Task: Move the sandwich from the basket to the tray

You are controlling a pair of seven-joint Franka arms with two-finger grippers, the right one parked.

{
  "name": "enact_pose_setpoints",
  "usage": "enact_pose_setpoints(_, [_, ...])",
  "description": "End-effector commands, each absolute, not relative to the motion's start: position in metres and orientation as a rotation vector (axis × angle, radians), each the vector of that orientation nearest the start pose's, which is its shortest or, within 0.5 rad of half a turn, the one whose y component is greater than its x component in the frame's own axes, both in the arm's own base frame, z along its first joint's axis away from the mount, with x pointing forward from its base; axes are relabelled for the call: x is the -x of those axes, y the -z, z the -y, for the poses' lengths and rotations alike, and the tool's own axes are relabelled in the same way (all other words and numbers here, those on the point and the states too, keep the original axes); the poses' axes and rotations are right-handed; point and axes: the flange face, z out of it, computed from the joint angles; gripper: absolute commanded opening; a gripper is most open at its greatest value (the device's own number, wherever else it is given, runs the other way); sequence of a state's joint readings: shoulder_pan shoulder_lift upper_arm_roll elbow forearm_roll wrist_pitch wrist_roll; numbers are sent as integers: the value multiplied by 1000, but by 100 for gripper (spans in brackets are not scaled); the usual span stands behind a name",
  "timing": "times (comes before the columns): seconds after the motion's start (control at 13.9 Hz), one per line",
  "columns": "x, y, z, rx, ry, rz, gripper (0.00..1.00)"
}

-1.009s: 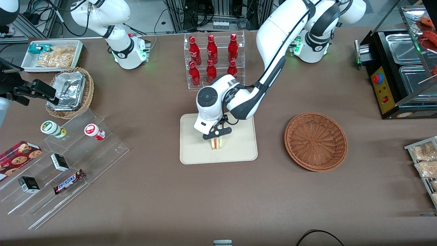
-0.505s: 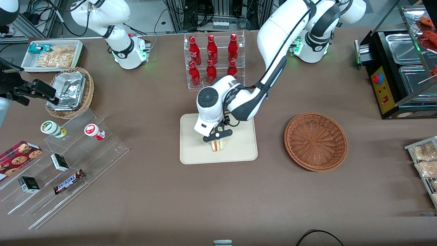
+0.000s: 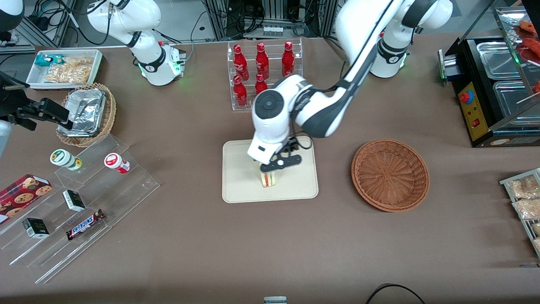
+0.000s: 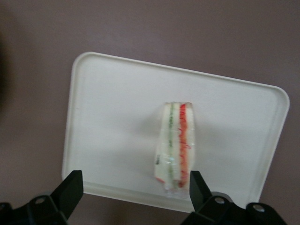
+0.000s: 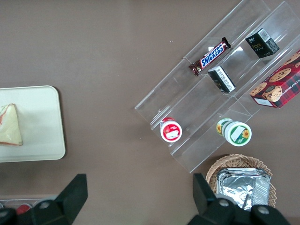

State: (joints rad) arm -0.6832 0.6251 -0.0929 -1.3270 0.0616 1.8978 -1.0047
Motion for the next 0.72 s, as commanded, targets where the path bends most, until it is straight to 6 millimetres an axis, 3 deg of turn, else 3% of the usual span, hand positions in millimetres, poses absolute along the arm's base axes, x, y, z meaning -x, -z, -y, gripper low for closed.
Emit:
enact_pose_setpoints(0.0, [-537, -377, 430, 3046, -104, 313, 100])
enact_pose_setpoints(0.14, [-534, -383, 392, 3048, -147, 191, 100])
enact_pose_setpoints(0.36, [-550, -395, 315, 3054, -188, 68, 100])
enact_pose_setpoints(0.65, [-556, -422, 218, 3053, -300, -82, 100])
